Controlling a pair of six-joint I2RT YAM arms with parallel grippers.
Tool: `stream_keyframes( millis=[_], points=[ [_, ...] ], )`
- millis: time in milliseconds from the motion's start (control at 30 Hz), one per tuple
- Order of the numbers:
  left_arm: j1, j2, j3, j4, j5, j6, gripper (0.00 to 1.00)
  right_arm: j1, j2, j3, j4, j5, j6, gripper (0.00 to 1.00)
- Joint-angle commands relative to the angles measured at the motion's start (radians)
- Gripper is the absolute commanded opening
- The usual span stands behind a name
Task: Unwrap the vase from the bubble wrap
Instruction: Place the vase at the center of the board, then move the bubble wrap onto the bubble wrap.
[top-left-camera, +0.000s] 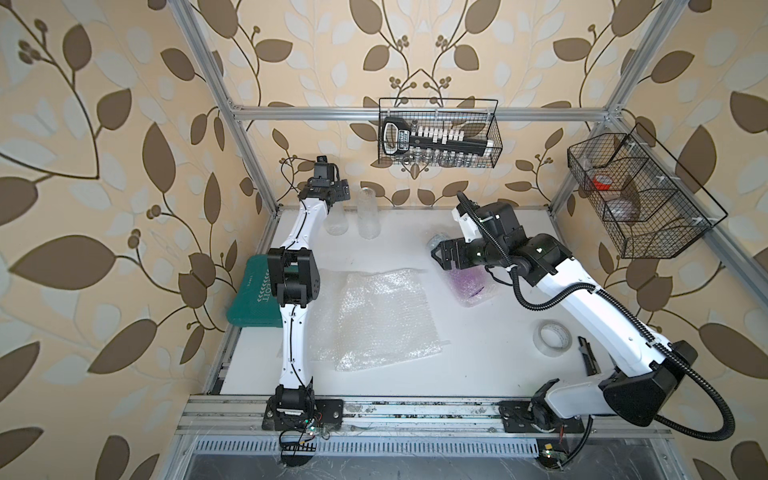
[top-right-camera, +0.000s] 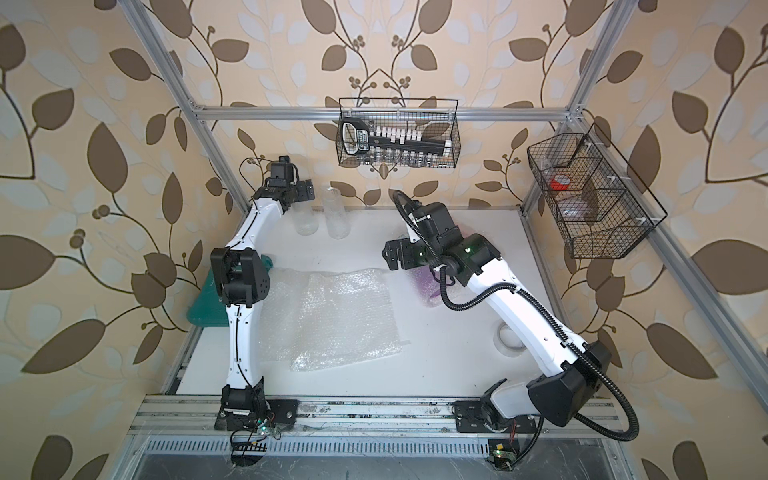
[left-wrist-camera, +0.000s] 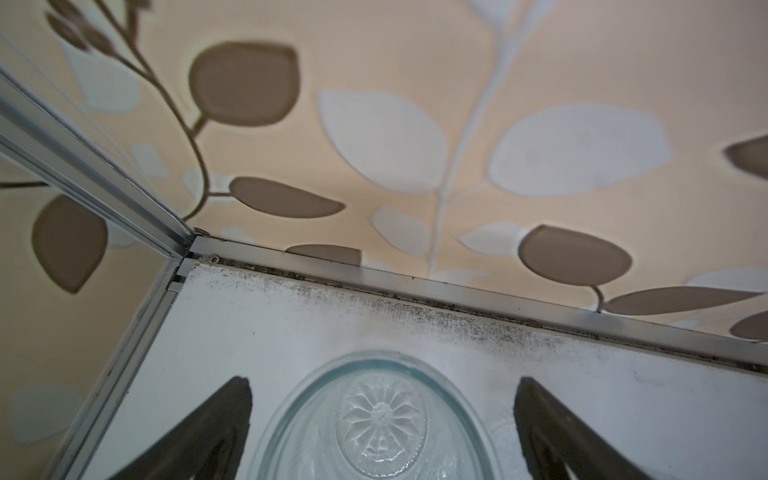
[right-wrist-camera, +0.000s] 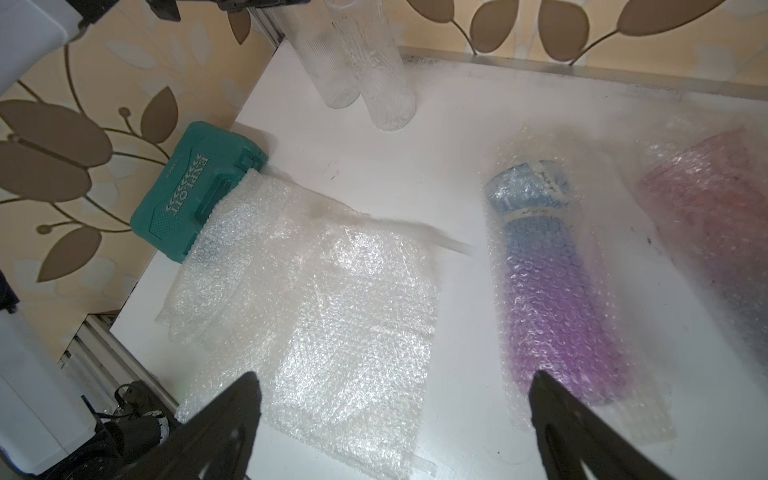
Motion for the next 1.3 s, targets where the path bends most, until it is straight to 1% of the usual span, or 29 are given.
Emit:
stream_keyframes(
  millis=[0, 100, 167, 267, 333, 467, 567, 633, 667, 767, 800, 900, 1033, 1100, 1200, 1267],
  points=[
    [0.008, -0.131, 0.003, -0.025, -0.028, 0.015, 0.99, 0.002, -0.008, 0.025, 0.006, 0.001, 0.005, 0.99],
    [0.012, -0.185, -0.02, -0.078, -0.049, -0.014, 0.99, 0.004, -0.01, 0.015, 0.026, -0.011, 0.02, 0.99],
    [0.011, -0.244, -0.071, -0.104, -0.008, -0.027, 0.99, 0.007, -0.015, 0.006, 0.037, -0.003, 0.021, 0.99],
    [0.011, -0.366, -0.198, -0.129, 0.092, -0.074, 0.99, 0.004, -0.01, -0.001, 0.032, 0.047, 0.024, 0.99],
    [0.012, -0.463, -0.318, -0.17, 0.164, -0.115, 0.99, -0.008, 0.004, -0.004, 0.032, 0.08, 0.04, 0.99],
    [0.01, -0.664, -0.552, -0.263, 0.301, -0.227, 0.99, -0.053, 0.038, -0.016, 0.069, 0.049, 0.074, 0.99],
    [0.007, -0.76, -0.678, -0.411, 0.43, -0.307, 0.99, -0.065, 0.064, -0.021, 0.087, 0.04, 0.069, 0.99],
    [0.001, -0.799, -0.752, -0.53, 0.515, -0.312, 0.99, -0.077, 0.077, -0.021, 0.086, 0.036, 0.058, 0.99],
    [-0.007, -0.816, -0.784, -0.576, 0.521, -0.306, 0.99, -0.083, 0.081, -0.024, 0.087, 0.032, 0.052, 0.99],
    [-0.075, -0.872, -0.907, -0.633, 0.502, -0.287, 0.99, -0.103, 0.081, -0.049, 0.098, 0.003, 0.038, 0.99],
    [-0.116, -0.878, -0.942, -0.643, 0.479, -0.288, 0.99, -0.11, 0.081, -0.059, 0.1, -0.008, 0.036, 0.99],
    [-0.21, -0.863, -1.017, -0.649, 0.381, -0.314, 0.99, -0.132, 0.079, -0.074, 0.1, -0.042, 0.033, 0.99],
    [-0.287, -0.809, -1.101, -0.605, 0.306, -0.371, 0.99, -0.143, 0.054, -0.092, 0.097, -0.057, 0.021, 0.99],
    [-0.316, -0.78, -1.129, -0.59, 0.249, -0.394, 0.99, -0.15, 0.033, -0.11, 0.097, -0.052, 0.019, 0.99],
    [-0.33, -0.743, -1.147, -0.593, 0.147, -0.422, 0.98, -0.166, 0.004, -0.144, 0.106, -0.054, 0.024, 0.99],
    [-0.334, -0.738, -1.154, -0.597, 0.066, -0.438, 0.92, -0.173, -0.008, -0.163, 0.118, -0.057, 0.034, 0.99]
  ],
)
